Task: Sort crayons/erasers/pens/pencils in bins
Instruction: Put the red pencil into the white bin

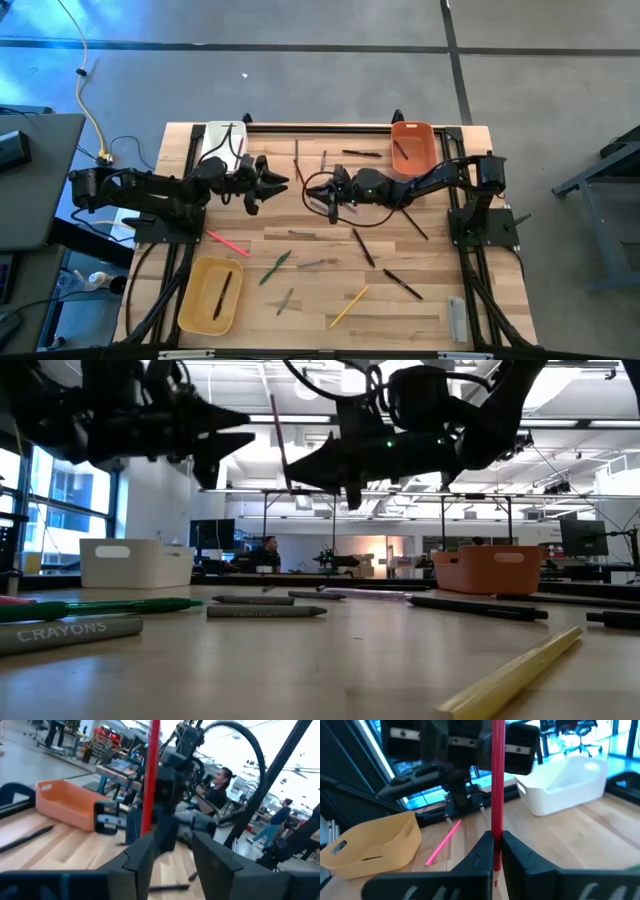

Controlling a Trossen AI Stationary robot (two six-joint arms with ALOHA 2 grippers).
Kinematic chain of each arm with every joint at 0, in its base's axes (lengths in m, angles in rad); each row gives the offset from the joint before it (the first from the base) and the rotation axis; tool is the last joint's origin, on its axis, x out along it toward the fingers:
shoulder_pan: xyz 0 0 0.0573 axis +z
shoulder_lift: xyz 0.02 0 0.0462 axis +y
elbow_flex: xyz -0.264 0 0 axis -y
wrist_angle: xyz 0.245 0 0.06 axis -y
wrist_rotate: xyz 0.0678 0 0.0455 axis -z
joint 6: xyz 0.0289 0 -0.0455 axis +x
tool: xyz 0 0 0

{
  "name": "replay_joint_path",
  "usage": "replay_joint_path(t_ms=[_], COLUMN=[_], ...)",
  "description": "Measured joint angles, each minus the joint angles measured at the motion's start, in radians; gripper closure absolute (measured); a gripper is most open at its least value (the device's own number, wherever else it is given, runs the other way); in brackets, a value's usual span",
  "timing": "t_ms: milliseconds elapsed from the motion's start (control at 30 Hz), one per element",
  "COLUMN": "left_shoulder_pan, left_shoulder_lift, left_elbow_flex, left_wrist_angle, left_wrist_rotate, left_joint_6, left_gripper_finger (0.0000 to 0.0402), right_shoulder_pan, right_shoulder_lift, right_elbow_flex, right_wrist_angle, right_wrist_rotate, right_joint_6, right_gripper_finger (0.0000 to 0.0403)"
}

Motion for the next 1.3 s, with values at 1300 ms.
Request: replay_joint_path(t_ms=[1300], left_shoulder_pan=[-0.058], left_shoulder_lift=[0.136], left_elbow_flex=[0.189], left_wrist_angle=[0.002], left_wrist_rotate=[-0.04], left_joint_6=[0.173], left_gripper_finger=[0.0394], right_shoulder_pan=[0.03], right_shoulder_lift=[-0.002], right_elbow_flex=[0.002], right_wrist_angle=[0.039], right_wrist_rotate=[-0.003], right_joint_6=[-0.043], right_gripper_finger=[0.0365])
